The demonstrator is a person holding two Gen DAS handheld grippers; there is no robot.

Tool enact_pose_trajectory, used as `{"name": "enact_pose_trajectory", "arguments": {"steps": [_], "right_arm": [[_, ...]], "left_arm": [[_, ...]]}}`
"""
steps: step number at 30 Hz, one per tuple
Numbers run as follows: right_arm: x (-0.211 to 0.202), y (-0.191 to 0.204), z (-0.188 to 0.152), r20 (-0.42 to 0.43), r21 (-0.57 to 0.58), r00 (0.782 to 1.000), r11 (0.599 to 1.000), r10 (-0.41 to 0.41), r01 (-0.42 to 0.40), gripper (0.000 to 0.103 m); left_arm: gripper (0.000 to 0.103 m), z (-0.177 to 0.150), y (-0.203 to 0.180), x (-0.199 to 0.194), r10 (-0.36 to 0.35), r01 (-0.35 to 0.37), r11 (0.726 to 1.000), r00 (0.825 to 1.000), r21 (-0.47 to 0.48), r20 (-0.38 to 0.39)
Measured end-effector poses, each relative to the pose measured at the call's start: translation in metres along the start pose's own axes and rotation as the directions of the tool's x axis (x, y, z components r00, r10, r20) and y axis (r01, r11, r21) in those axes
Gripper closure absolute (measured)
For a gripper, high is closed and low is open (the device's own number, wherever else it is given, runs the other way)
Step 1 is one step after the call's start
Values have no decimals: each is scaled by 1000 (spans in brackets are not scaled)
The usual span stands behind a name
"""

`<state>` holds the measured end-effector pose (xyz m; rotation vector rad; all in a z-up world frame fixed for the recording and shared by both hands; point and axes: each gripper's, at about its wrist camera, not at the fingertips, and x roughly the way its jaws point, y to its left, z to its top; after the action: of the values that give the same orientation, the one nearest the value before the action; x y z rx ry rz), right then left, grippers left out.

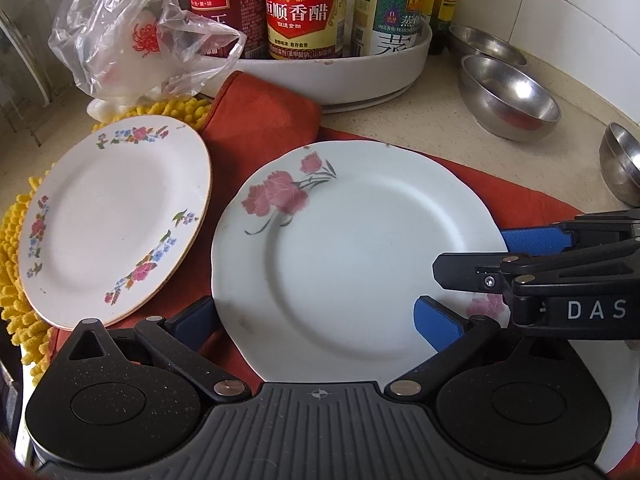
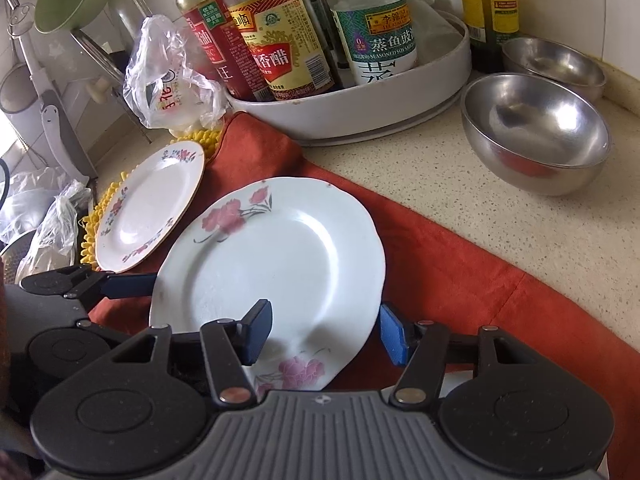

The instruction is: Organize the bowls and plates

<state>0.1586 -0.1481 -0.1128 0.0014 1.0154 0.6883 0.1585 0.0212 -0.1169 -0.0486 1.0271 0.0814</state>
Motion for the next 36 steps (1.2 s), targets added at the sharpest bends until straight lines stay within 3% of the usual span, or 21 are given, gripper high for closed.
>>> {"name": "enact_pose_trajectory", "arguments": {"steps": [17, 18, 19, 23, 27, 29, 30, 36], "right_arm": [[-22, 7, -7, 40, 10, 999, 1000, -10, 10, 46], [-25, 9, -7, 50, 0, 999, 1000, 5, -5, 47], [-27, 13, -8, 52, -13, 998, 999, 34, -33, 47], [-23, 14, -6, 27, -3, 1000, 1000, -15, 15, 52], [-25, 1, -9, 28, 25, 1000, 1000, 2, -3, 52], [-21, 0, -7, 26, 27, 1000, 1000, 1, -2, 54], [-19, 1, -6, 21, 19, 1000, 1000, 12, -12, 60], [-12, 5, -3, 16, -29, 1000, 999, -21, 21, 62]], "left_arm": [[0, -5, -3, -17, -15, 15, 1000, 999, -5, 28], [7, -6, -6, -20, -40, 40, 999, 998, 17, 46], [16, -6, -12, -25, -116, 113, 992, 992, 60, 56], [9, -12, -38, -36, -82, 67, 982, 994, 176, 78], [5, -18, 2, -42, -151, 150, 988, 987, 16, 61], [5, -16, 17, -35, -96, 99, 993, 995, -64, 41], [6, -14, 20, -31, -72, 74, 994, 997, -80, 29], [4, -11, 11, -12, -30, 31, 999, 999, -44, 15]]}}
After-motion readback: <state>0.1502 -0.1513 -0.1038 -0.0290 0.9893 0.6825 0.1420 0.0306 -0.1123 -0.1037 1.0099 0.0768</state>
